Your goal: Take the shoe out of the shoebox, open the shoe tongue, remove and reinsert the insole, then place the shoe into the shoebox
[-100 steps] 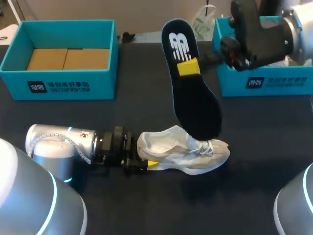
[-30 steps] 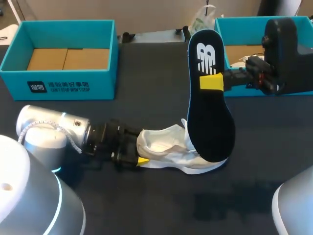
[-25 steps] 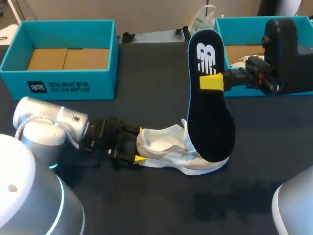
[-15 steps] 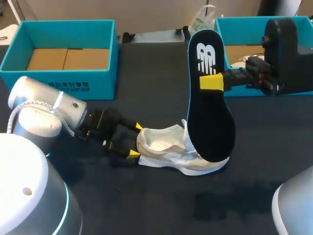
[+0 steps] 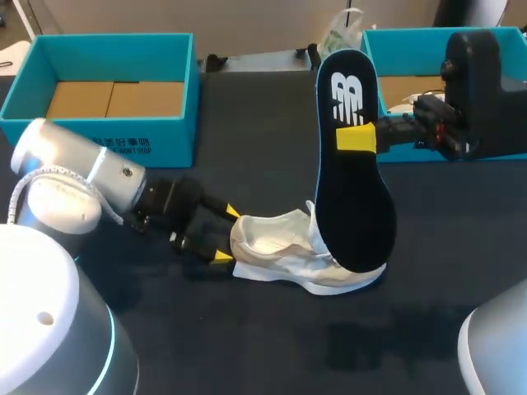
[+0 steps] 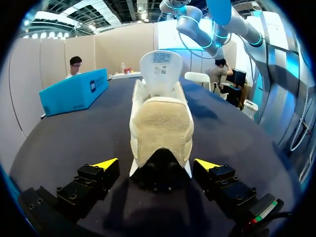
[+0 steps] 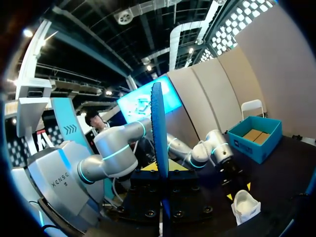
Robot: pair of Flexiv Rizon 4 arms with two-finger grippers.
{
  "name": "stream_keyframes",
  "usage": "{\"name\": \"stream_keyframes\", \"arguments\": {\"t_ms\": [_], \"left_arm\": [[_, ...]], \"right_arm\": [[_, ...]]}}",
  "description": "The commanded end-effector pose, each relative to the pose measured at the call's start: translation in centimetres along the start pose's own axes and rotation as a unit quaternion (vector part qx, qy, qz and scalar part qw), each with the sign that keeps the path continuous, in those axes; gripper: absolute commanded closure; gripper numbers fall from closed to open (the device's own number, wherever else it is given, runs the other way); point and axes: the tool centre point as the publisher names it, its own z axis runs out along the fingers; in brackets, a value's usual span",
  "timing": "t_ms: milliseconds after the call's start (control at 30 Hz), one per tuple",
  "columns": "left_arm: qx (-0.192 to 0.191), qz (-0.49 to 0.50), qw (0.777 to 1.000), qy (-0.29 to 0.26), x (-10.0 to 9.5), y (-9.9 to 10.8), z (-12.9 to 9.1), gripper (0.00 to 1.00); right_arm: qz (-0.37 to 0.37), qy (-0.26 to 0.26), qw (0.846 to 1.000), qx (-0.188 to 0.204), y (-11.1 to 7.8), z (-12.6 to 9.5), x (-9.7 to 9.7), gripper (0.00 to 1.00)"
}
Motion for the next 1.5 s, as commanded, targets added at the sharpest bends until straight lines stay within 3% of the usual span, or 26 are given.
{"name": "stream_keyframes", "arguments": {"t_ms": [33, 133, 533, 567, 600, 733, 800, 967, 1133, 1500], "left_arm": [[-0.085, 0.016, 0.996, 0.014, 0.0, -1.5, -1.5, 0.0], [-0.186, 0.039, 0.982, 0.014, -0.4, -2.0, -2.1, 0.0], [-0.186, 0.039, 0.982, 0.014, -0.4, -2.0, -2.1, 0.0], [-0.213, 0.036, 0.976, 0.016, -0.5, -2.2, -1.8, 0.0], [-0.202, 0.039, 0.979, 0.01, -0.4, -2.4, -2.0, 0.0], [-0.295, 0.016, 0.955, 0.024, -0.4, -3.7, -1.9, 0.0], [-0.292, 0.005, 0.956, 0.031, -0.3, -4.1, -2.2, 0.0], [-0.356, 0.002, 0.934, 0.012, -0.1, -4.7, -2.0, 0.0], [-0.437, 0.006, 0.899, -0.027, 0.3, -5.1, -1.7, 0.0], [-0.457, -0.01, 0.889, -0.022, 0.4, -4.5, -1.2, 0.0]], "right_arm": [[0.001, 0.001, 1.0, 0.001, 0.1, 0.2, -0.1, 1.0], [0.001, 0.001, 1.0, 0.001, 0.1, 0.2, -0.1, 1.0], [0.001, 0.001, 1.0, 0.001, 0.1, 0.2, -0.1, 1.0], [0.001, 0.001, 1.0, 0.001, 0.1, 0.2, -0.1, 1.0], [0.001, 0.001, 1.0, 0.001, 0.1, 0.2, -0.1, 1.0], [0.001, 0.001, 1.0, 0.001, 0.1, 0.2, -0.1, 1.0], [0.001, 0.001, 1.0, 0.001, 0.1, 0.2, -0.1, 1.0], [0.001, 0.001, 1.0, 0.001, 0.1, 0.2, -0.1, 1.0], [0.001, 0.001, 1.0, 0.001, 0.1, 0.2, -0.1, 1.0], [0.001, 0.001, 1.0, 0.001, 0.1, 0.2, -0.1, 1.0]]}}
